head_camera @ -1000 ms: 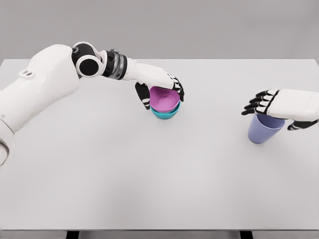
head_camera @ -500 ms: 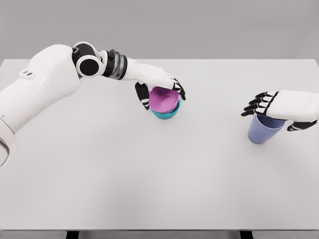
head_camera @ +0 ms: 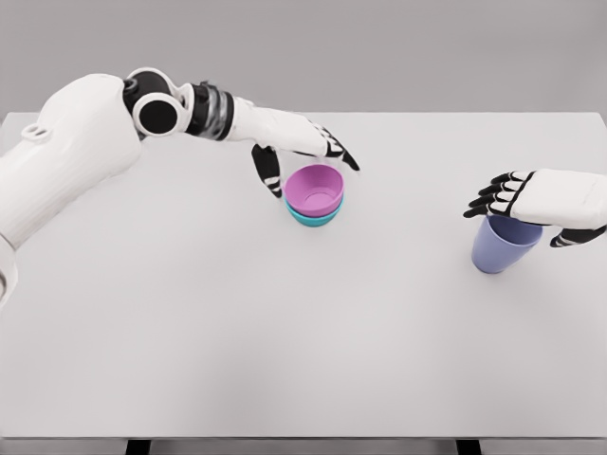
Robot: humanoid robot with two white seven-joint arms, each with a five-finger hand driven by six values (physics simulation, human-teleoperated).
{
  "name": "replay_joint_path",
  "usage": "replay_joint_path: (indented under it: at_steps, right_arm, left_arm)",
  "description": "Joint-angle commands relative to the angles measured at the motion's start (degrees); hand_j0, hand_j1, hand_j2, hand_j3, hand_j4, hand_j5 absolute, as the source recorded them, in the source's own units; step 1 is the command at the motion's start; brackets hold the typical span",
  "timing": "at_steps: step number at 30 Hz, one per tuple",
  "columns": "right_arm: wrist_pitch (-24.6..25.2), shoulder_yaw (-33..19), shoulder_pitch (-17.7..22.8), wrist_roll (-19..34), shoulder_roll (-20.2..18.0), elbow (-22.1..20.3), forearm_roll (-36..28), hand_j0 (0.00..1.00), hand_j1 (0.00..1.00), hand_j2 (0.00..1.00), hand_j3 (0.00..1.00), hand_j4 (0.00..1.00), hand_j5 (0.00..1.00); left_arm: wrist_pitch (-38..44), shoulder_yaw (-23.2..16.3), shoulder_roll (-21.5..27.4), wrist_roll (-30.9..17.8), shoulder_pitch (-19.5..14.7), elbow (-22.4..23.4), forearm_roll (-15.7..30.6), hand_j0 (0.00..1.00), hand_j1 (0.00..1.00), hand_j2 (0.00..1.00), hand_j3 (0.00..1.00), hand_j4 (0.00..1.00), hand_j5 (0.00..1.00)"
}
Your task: Stacking bowl and cup with both arms
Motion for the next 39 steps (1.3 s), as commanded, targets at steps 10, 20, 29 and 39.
replay_joint_path:
  at_steps: [10, 20, 29, 39]
  right_arm:
    - [0.14, 0.30, 0.00, -0.02, 1.25, 1.51, 1.11, 1.00, 1.00, 1.00, 1.00, 1.00, 1.00]
    - [0.14, 1.09, -0.53, -0.02, 2.21, 3.17, 1.82, 1.00, 1.00, 1.00, 1.00, 1.00, 1.00]
    - [0.14, 1.53, -0.53, -0.02, 3.00, 4.14, 2.61, 1.00, 1.00, 1.00, 1.00, 1.00, 1.00]
    - [0.14, 2.06, -0.88, -0.02, 3.18, 4.49, 2.61, 0.77, 0.77, 0.77, 0.77, 0.77, 0.77]
  left_arm:
    - [0.13, 0.58, 26.72, 0.02, -0.18, -22.67, 21.13, 1.00, 1.00, 1.00, 1.00, 1.00, 1.00]
    - [0.13, 0.84, 43.42, 0.02, 16.95, -28.21, 41.61, 1.00, 1.00, 1.00, 1.00, 1.00, 1.00]
    - [0.13, 12.09, 44.48, 0.02, 30.67, -19.60, 49.97, 1.00, 1.00, 1.00, 1.00, 1.00, 1.00]
    - [0.13, 12.80, 43.86, 0.02, 32.26, -17.66, 53.22, 1.00, 1.00, 1.00, 1.00, 1.00, 1.00]
